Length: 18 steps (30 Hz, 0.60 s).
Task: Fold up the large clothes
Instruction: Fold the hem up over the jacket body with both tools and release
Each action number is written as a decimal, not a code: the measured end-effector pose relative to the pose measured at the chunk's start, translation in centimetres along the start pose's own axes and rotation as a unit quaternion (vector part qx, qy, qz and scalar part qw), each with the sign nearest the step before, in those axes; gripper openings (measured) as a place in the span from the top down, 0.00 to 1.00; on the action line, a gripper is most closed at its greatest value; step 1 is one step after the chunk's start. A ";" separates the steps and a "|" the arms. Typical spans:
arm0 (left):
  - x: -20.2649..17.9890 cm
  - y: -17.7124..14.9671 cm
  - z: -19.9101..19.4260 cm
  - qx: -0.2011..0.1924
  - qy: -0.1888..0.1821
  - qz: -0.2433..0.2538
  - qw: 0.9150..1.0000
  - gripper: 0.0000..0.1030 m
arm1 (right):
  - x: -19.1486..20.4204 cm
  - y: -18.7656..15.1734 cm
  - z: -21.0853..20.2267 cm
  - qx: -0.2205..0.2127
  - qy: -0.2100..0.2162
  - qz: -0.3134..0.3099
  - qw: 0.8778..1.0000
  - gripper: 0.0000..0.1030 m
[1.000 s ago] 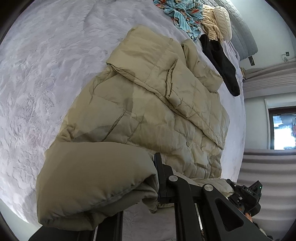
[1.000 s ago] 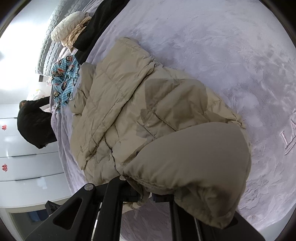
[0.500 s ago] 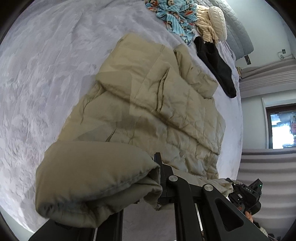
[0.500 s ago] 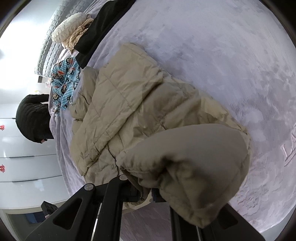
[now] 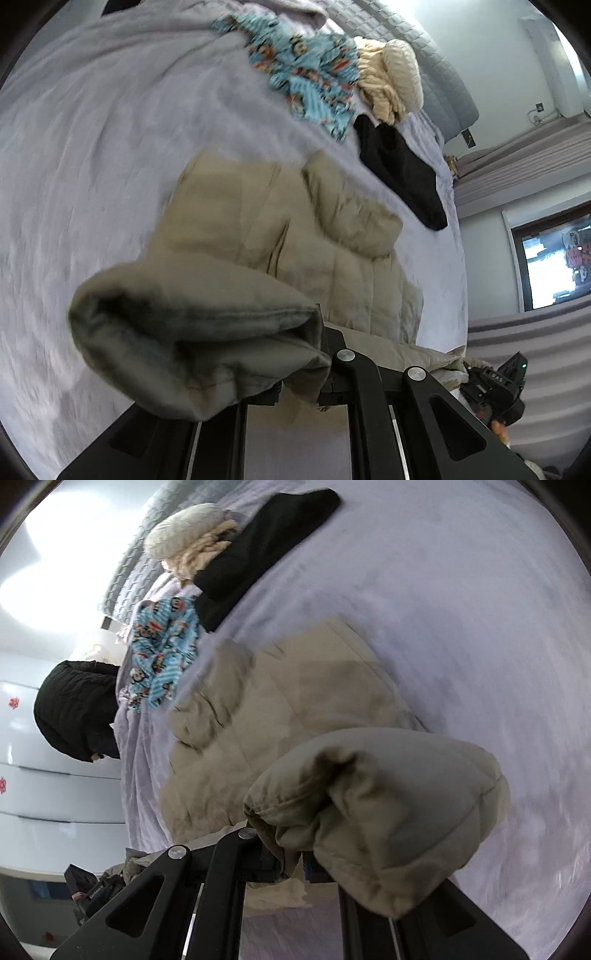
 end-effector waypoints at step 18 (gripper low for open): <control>2.6 11.0 14.1 -0.031 0.133 0.063 0.989 0.87 | 3.0 12.3 13.9 0.003 -0.039 -0.071 0.997 0.91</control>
Point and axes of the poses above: each gripper's, at about its wrist camera, not at the fingertips, and z roughly the way its jaws point, x to its left, y to its top, the point moved 8 cm from there along z, roughly the way its jaws point, and after that the axes turned 1 degree about -z, right-handed, at the moved point
